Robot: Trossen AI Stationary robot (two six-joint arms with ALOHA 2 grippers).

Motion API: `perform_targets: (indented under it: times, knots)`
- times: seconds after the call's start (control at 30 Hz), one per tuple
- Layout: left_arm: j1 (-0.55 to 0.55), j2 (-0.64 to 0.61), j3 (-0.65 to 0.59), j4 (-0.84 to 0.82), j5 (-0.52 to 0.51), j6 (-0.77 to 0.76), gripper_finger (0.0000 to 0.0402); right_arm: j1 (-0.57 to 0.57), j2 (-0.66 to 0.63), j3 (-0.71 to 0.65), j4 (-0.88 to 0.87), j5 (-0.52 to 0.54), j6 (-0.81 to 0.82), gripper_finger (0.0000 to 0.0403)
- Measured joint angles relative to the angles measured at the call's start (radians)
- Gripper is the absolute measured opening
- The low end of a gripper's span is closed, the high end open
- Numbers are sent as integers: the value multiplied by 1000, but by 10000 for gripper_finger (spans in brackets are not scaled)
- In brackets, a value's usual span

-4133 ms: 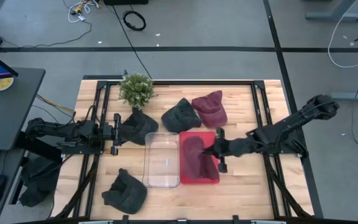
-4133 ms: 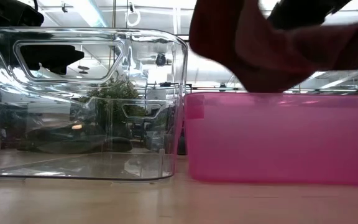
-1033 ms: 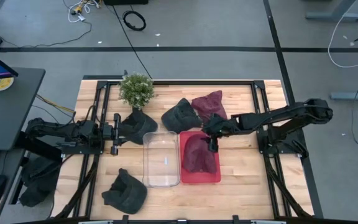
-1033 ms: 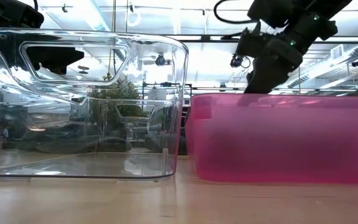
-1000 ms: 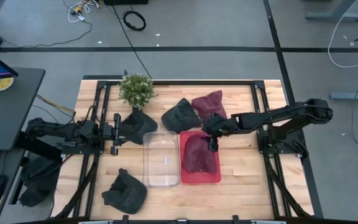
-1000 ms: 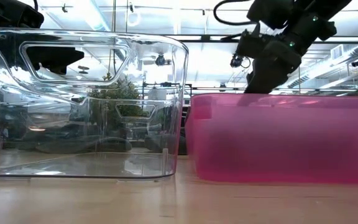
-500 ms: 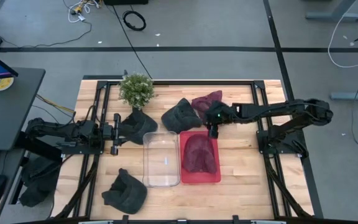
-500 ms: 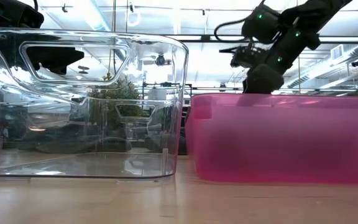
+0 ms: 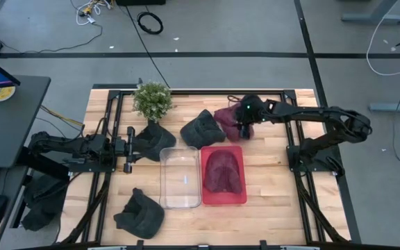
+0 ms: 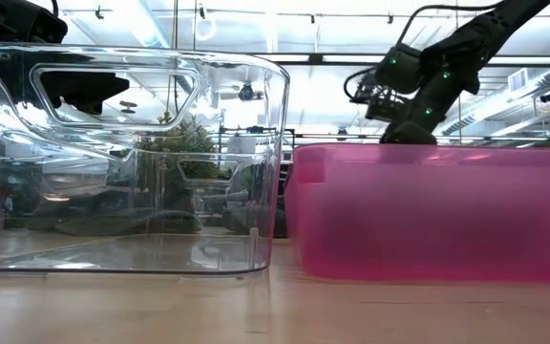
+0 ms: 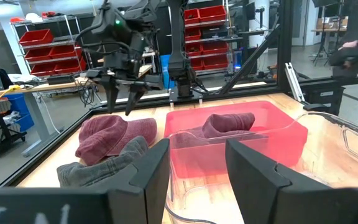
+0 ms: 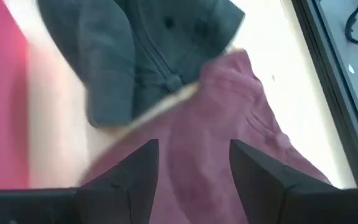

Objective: Pick & Place hat
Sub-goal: Put the red cap into the red bin

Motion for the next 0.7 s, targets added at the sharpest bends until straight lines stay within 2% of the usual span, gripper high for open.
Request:
perform_targets:
  times: [0.17,0.33,0.47,0.7]
  knots:
    - [0,0,0,0,0,0,161,-70,0,0,-33,-22,-67,198]
    - [0,0,0,0,2,0,161,-126,4,0,-32,-114,-99,198]
    - [0,0,0,0,2,0,161,-145,31,0,-52,-159,-111,198]
    - [0,0,0,0,3,0,161,-147,125,0,-19,-165,-127,198]
